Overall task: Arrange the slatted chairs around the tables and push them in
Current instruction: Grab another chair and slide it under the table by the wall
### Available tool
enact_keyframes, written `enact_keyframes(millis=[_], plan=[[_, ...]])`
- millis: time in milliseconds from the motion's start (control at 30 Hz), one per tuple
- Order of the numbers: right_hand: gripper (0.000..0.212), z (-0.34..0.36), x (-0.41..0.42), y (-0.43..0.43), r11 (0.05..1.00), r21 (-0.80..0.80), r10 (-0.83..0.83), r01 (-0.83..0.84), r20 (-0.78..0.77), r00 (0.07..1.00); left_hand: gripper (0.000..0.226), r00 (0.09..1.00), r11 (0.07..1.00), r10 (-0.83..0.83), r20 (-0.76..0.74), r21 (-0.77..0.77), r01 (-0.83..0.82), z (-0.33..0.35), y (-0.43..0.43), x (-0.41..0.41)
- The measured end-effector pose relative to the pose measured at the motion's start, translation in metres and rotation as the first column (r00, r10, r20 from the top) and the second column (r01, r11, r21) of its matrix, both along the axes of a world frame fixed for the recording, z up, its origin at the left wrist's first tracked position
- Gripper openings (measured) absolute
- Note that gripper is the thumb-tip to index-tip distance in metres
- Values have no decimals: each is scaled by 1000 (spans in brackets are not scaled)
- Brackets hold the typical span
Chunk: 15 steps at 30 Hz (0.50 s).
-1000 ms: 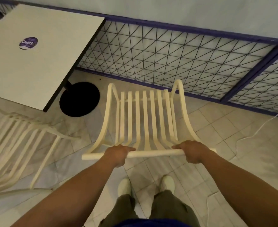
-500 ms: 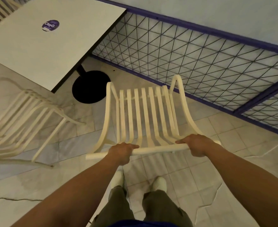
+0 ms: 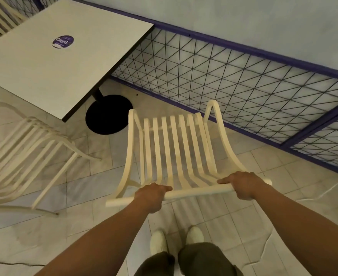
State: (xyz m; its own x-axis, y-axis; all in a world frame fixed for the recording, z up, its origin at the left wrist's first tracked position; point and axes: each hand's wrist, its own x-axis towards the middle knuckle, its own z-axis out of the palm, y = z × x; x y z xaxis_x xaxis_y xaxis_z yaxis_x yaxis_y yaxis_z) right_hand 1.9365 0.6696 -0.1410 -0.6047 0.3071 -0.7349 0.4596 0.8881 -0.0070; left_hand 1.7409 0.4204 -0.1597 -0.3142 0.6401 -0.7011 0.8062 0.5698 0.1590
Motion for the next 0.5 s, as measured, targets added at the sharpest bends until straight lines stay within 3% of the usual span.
enact_keyframes(millis=[500], plan=[[77, -4, -5, 50, 991, -89, 101, -103, -19, 995, 74, 991, 991, 133, -13, -24, -133, 2, 30, 15]])
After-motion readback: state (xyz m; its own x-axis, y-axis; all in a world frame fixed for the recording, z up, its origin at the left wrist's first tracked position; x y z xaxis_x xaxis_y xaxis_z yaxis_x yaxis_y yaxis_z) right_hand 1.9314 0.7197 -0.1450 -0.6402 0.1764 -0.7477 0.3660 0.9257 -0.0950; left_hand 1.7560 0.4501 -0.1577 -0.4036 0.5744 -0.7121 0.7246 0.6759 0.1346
